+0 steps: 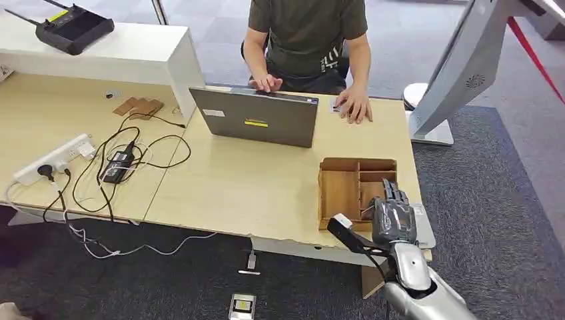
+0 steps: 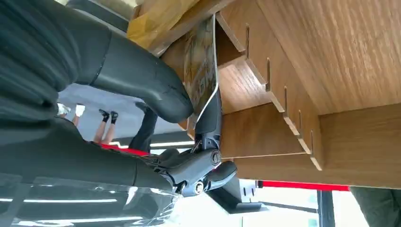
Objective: Pass the card to the sensor for recognition and then transmit it.
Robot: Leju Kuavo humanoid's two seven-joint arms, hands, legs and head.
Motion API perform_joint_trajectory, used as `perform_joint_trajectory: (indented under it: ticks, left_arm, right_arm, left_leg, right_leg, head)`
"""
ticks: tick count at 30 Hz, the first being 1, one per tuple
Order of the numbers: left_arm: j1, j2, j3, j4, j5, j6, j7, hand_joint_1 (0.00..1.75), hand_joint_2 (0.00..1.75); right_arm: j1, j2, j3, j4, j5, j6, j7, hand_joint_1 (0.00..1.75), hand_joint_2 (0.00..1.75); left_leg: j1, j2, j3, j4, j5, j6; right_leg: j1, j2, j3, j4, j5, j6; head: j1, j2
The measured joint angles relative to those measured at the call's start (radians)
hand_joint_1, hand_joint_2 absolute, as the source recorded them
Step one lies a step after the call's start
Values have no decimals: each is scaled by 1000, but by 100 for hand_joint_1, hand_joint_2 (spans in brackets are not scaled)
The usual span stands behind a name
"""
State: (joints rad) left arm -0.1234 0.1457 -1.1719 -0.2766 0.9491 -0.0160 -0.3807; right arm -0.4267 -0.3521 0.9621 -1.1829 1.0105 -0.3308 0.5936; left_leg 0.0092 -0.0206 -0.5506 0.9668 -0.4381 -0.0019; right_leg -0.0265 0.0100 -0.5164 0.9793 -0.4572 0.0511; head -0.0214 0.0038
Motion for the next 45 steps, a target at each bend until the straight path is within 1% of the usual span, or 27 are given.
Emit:
perform_joint_trajectory:
  ticks: [7,16,19,21,27,30,33,36,39,45]
  left_arm:
    - [0,0,0,0,5,0,-1,0,175]
    - [1,0,0,0,13,5,-8,0,175]
    - [0,0,0,0,12,3,-8,0,175]
    - [-2,0,0,0,8,-2,-6,0,175]
    - [-23,-3,0,0,-21,-22,22,0,175]
    - [-37,-5,-2,0,-33,-35,34,0,175]
    - [-49,-9,-2,0,-47,-50,47,0,175]
    - [-63,-11,-7,0,-64,-69,61,0,175]
    - [-76,-15,-11,0,-77,-84,75,0,175]
    - [-90,-19,-20,0,-81,-103,84,0,175]
  right_arm:
    - [-11,2,6,-16,43,-44,25,175,175]
    - [-16,-1,-7,-137,172,-97,72,175,175]
    - [-17,2,-18,-180,164,-122,69,175,175]
    - [-21,8,-23,-198,125,-126,48,175,175]
    - [-63,50,-24,-211,39,-93,-14,175,175]
    - [-107,81,-14,-190,2,-63,-40,175,175]
    - [-154,113,-6,-151,-41,-34,-52,175,175]
    - [-199,142,2,-103,-77,1,-49,175,175]
    - [-231,162,10,-63,-90,28,-24,175,175]
    - [-265,187,24,-6,-93,50,10,175,175]
  left_leg:
    - [0,0,0,0,0,0]
    - [0,0,0,0,0,0]
    - [0,0,0,0,0,0]
    - [0,0,0,0,0,0]
    - [0,0,0,0,0,0]
    - [0,0,0,0,0,0]
    - [0,0,0,0,1,0]
    - [0,0,0,0,1,0]
    - [0,0,0,0,1,0]
    - [0,0,0,0,0,0]
  right_leg:
    - [0,0,0,0,0,0]
    - [0,0,0,0,0,0]
    - [0,0,0,0,0,0]
    - [0,0,0,0,0,0]
    - [0,0,0,0,0,-1]
    - [0,0,0,1,1,-1]
    - [0,0,0,1,1,-1]
    - [0,0,0,1,1,-1]
    - [0,0,0,1,1,-1]
    - [0,0,0,0,1,-1]
  head:
    - [0,0]
    - [0,0]
    - [0,0]
    - [0,0]
    - [0,0]
    - [0,0]
    - [0,0]
    - [-1,0]
    - [0,0]
    - [0,0]
